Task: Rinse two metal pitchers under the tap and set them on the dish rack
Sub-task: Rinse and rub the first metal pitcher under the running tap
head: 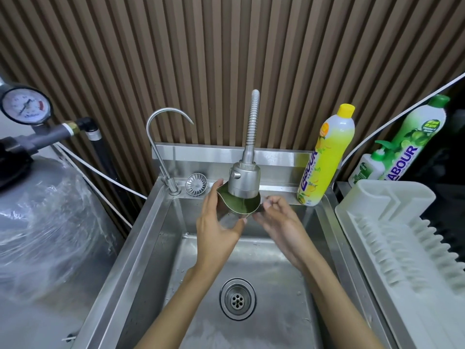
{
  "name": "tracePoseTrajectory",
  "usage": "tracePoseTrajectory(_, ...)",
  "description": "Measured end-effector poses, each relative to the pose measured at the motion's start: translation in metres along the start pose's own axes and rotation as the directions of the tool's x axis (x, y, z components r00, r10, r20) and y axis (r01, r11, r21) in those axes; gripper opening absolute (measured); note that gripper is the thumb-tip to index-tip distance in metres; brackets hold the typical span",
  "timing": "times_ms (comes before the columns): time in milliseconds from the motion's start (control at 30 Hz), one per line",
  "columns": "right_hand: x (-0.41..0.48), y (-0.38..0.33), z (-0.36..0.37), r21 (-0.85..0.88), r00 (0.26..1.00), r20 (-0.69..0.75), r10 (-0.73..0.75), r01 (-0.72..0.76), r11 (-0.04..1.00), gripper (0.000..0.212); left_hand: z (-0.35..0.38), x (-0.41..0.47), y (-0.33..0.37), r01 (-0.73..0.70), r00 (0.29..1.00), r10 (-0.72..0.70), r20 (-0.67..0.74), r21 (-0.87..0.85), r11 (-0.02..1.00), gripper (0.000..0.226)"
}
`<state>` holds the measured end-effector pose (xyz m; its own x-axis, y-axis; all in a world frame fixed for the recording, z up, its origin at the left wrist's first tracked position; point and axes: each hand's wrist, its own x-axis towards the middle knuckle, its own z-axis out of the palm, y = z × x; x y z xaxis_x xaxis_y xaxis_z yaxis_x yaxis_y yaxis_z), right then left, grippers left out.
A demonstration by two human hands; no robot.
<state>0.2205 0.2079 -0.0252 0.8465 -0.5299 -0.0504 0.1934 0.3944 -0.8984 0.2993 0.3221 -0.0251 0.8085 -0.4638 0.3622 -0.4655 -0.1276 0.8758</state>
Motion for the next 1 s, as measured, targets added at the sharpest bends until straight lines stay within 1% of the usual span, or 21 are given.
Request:
tracePoseTrajectory(33,-0.002,0.005,0.002,0.031,0.999,0.006,0.036,-0.036,0.999,0.017,-0.003,-0.002,0.003,-0.037,0.999,0.037,0.003,0.049,0.998,0.082)
tracePoseTrajectory(100,-0.006,0.014,0.003,-0.035,0.996,-0.024,0.091,-0.092,0.995,0.017,-0.006,-0.006,0.009,-0.057,0.998,0.055,0.019,0.16,0.985,0.082)
tracePoseTrajectory(200,-0.014,0.008,0.001,-0.273,0.989,-0.109,0.1,-0.127,0.954,0.021,-0.006,-0.013,0.016,0.024,0.999,-0.032,0.026,0.276,0.961,0.078)
tracePoseTrajectory(267,-0.017,-0.004,-0.003,-0.44,0.988,-0.143,0.065,-0.123,0.89,0.02,-0.005,-0.016,0.016,0.094,0.992,-0.117,0.056,0.31,0.946,0.07)
tracePoseTrajectory(300,-0.018,-0.011,-0.006,-0.527,0.986,-0.16,0.04,-0.119,0.842,0.02,-0.004,-0.015,0.014,0.128,0.984,-0.16,0.081,0.31,0.942,0.065)
tracePoseTrajectory(367,-0.02,-0.025,-0.011,-0.702,0.982,-0.183,-0.035,-0.106,0.704,0.019,-0.002,-0.013,0.013,0.2,0.96,-0.24,0.143,0.246,0.948,0.057)
tracePoseTrajectory(433,-0.022,-0.039,-0.013,-0.831,0.977,-0.168,-0.128,-0.07,0.551,0.019,0.001,-0.01,0.01,0.274,0.928,-0.295,0.228,0.123,0.954,0.045)
tracePoseTrajectory(500,-0.025,-0.048,-0.011,-0.904,0.97,-0.124,-0.211,-0.023,0.426,0.019,0.007,-0.008,0.004,0.316,0.903,-0.303,0.304,0.005,0.949,0.046)
tracePoseTrajectory(533,-0.027,-0.051,-0.009,-0.928,0.964,-0.093,-0.25,0.007,0.372,0.017,0.012,-0.007,0.001,0.326,0.901,-0.296,0.318,-0.044,0.945,0.048)
tracePoseTrajectory(567,-0.027,-0.054,-0.007,-0.938,0.959,-0.064,-0.277,0.037,0.344,0.015,0.016,-0.005,-0.002,0.328,0.905,-0.283,0.318,-0.1,0.939,0.047)
tracePoseTrajectory(600,-0.025,-0.055,-0.007,-0.933,0.956,-0.046,-0.289,0.062,0.354,0.013,0.019,-0.003,-0.003,0.323,0.914,-0.264,0.31,-0.16,0.933,0.046)
tracePoseTrajectory(633,-0.022,-0.055,-0.008,-0.91,0.956,-0.045,-0.288,0.079,0.407,0.012,0.021,0.001,-0.005,0.309,0.926,-0.245,0.287,-0.201,0.93,0.048)
tracePoseTrajectory(700,-0.012,-0.049,-0.012,-0.792,0.969,-0.065,-0.239,0.095,0.604,0.011,0.023,0.009,-0.005,0.237,0.961,-0.195,0.195,-0.222,0.946,0.057)
tracePoseTrajectory(767,-0.002,-0.039,-0.016,-0.615,0.986,-0.072,-0.152,0.076,0.785,0.013,0.019,0.015,-0.002,0.139,0.987,-0.125,0.098,-0.142,0.98,0.069)
tracePoseTrajectory(800,0.003,-0.032,-0.017,-0.531,0.991,-0.065,-0.119,0.067,0.845,0.013,0.015,0.017,-0.001,0.077,0.995,-0.071,0.064,-0.095,0.992,0.075)
tracePoseTrajectory(833,0.006,-0.025,-0.017,-0.449,0.994,-0.052,-0.094,0.06,0.892,0.013,0.011,0.018,0.001,0.014,0.999,-0.012,0.048,-0.055,0.998,0.079)
tracePoseTrajectory(900,0.008,-0.013,-0.015,-0.305,0.999,-0.013,-0.051,0.045,0.951,0.013,0.002,0.016,0.004,-0.086,0.995,0.086,0.044,-0.002,0.996,0.081)
tracePoseTrajectory(933,0.008,-0.008,-0.013,-0.249,1.0,0.005,-0.029,0.029,0.968,0.014,-0.001,0.016,0.005,-0.117,0.993,0.116,0.038,0.026,0.993,0.081)
tracePoseTrajectory(1000,0.005,-0.002,-0.008,-0.222,1.0,-0.011,0.012,-0.015,0.975,0.018,-0.009,0.013,0.008,-0.119,0.993,0.118,0.009,0.121,0.986,0.08)
